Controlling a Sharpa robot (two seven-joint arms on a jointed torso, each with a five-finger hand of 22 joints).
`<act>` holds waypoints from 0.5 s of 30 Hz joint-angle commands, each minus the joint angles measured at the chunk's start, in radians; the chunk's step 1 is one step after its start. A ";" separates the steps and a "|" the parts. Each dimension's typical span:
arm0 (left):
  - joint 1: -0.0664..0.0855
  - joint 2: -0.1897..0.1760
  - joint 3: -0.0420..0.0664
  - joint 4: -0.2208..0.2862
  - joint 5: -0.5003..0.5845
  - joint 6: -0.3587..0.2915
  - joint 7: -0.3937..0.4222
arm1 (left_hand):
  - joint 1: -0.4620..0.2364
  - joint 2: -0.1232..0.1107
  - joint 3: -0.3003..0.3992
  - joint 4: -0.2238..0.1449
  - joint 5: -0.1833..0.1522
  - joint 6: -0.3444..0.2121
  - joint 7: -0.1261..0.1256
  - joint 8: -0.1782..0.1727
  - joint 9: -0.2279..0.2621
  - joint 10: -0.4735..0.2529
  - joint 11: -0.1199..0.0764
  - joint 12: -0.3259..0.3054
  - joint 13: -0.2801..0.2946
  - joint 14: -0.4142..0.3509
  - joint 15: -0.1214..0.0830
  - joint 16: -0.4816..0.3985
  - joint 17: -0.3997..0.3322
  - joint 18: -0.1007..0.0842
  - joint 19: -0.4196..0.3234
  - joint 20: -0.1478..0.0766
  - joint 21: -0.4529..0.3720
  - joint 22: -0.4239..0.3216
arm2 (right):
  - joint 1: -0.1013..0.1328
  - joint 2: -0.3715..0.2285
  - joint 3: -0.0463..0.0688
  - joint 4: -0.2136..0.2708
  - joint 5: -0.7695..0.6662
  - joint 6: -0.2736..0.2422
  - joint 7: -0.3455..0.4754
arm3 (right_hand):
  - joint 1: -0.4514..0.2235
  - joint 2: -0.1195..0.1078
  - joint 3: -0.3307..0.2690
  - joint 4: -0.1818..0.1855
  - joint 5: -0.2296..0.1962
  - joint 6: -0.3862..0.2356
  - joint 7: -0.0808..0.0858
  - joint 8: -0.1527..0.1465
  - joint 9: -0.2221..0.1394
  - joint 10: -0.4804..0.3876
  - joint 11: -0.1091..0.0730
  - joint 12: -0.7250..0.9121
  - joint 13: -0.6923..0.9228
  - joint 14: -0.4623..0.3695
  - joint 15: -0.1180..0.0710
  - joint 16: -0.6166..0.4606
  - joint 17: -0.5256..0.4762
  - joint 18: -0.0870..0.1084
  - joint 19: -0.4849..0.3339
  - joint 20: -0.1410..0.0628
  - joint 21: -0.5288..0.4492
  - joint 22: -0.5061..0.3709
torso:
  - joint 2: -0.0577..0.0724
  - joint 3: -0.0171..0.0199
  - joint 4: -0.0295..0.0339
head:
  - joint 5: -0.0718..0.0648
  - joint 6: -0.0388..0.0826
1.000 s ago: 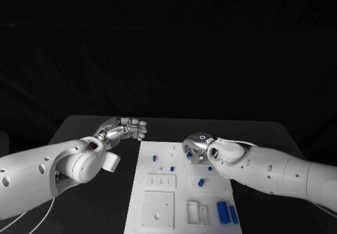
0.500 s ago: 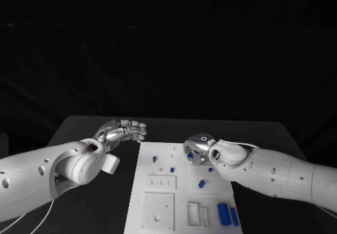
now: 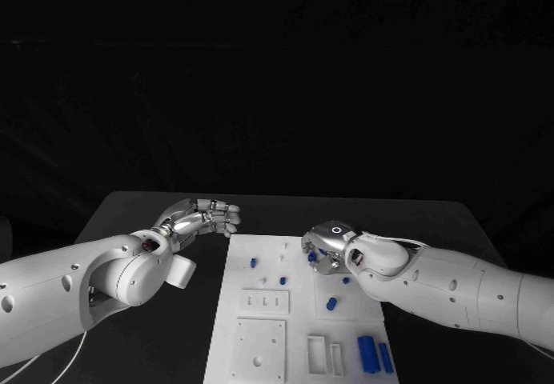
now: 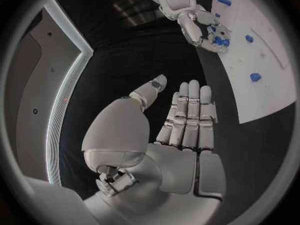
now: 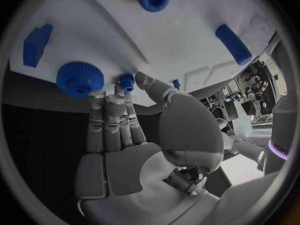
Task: Assemble the parts on the task board
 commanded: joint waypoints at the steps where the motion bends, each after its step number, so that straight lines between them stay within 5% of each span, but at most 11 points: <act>1: 0.001 0.000 0.001 0.001 -0.001 0.016 0.003 | -0.012 0.000 0.003 -0.005 -0.005 0.000 0.002 -0.003 -0.002 -0.008 0.002 -0.004 0.002 -0.003 0.004 -0.004 0.002 0.014 -0.006 0.001 0.006 0.016 | -0.012 -0.010 -0.008 0.000 -0.011 0.050 -0.030 | -0.002 -0.014 0.006 0.003 0.006 -0.006 0.005 -0.005 -0.001 -0.013 0.001 -0.006 -0.002 0.001 0.009 0.005 -0.002 0.054 0.000 -0.006 0.004 0.018 | 0.002 0.0002 0.0003 | -0.001 0.002; 15: 0.001 -0.003 0.001 -0.002 0.001 0.017 0.002 | -0.012 0.000 0.004 -0.006 -0.005 0.000 0.002 -0.003 -0.002 -0.010 0.003 -0.005 0.002 -0.003 0.004 -0.004 0.002 0.015 -0.006 0.001 0.006 0.016 | -0.011 -0.023 -0.007 0.018 -0.017 0.040 -0.043 | 0.000 -0.022 0.010 0.010 0.012 -0.005 0.004 -0.005 0.000 -0.021 0.003 -0.004 -0.004 -0.001 0.011 0.008 -0.004 0.054 0.002 -0.006 0.004 0.017 | 0.005 0.0003 0.0012 | -0.005 0.006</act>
